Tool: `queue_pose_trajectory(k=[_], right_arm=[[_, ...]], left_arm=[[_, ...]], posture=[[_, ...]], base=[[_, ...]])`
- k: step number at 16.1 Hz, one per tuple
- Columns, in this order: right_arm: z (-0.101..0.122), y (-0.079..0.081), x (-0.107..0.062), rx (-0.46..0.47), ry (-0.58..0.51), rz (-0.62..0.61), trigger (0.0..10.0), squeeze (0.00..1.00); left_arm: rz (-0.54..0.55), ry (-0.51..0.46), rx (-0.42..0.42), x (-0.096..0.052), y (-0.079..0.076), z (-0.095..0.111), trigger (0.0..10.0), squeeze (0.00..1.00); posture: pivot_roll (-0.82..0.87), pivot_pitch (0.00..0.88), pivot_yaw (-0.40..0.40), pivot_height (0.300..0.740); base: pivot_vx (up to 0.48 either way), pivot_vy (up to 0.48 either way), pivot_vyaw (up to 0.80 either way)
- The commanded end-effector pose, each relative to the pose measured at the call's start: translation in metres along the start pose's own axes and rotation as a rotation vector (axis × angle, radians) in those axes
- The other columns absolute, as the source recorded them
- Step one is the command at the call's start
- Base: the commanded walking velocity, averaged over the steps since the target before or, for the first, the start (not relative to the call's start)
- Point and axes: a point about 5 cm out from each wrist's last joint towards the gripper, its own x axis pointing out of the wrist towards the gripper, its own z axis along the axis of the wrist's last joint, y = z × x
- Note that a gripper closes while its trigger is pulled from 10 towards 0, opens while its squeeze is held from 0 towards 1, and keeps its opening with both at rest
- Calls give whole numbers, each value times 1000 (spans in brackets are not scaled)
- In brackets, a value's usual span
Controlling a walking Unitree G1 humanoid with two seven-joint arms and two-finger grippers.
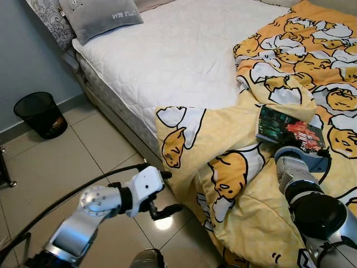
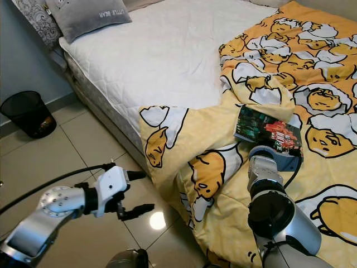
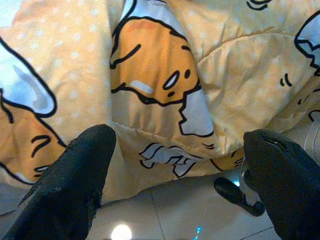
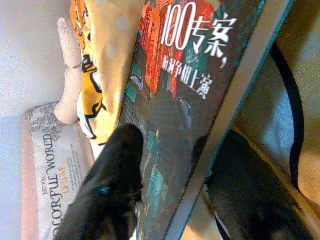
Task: Clean up the room
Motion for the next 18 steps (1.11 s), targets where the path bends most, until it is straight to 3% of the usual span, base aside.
queue_pose_trajectory(k=[1,5,7,10,12,16,18], right_arm=[[-1,8,2,-8,0,11,0,0],[3,7,2,-29,-3,8,0,0],[1,7,2,-35,1,6,0,0],[-4,4,1,-48,14,3,0,0],[-5,2,0,-65,26,12,0,0],[4,-4,-2,-112,24,74,0,0],[14,-10,-4,-221,24,115,0,0]], left_arm=[[1,7,14,2,0,0,10000,816],[9,-22,23,14,-8,14,10000,816],[11,-34,27,12,-10,22,10000,816],[43,-50,42,-2,0,33,10000,816],[64,-61,34,-5,6,27,10000,816],[111,-84,11,-7,18,13,10000,812],[152,-98,-15,-1,20,8,10000,808]], posture=[[290,117,51,740],[289,118,42,740],[289,116,37,740],[271,49,11,740],[236,0,-1,740],[127,0,-7,740],[80,0,0,740]], base=[[0,0,0],[0,0,0],[0,0,0],[0,0,0],[0,0,0],[0,0,0],[0,0,0]])
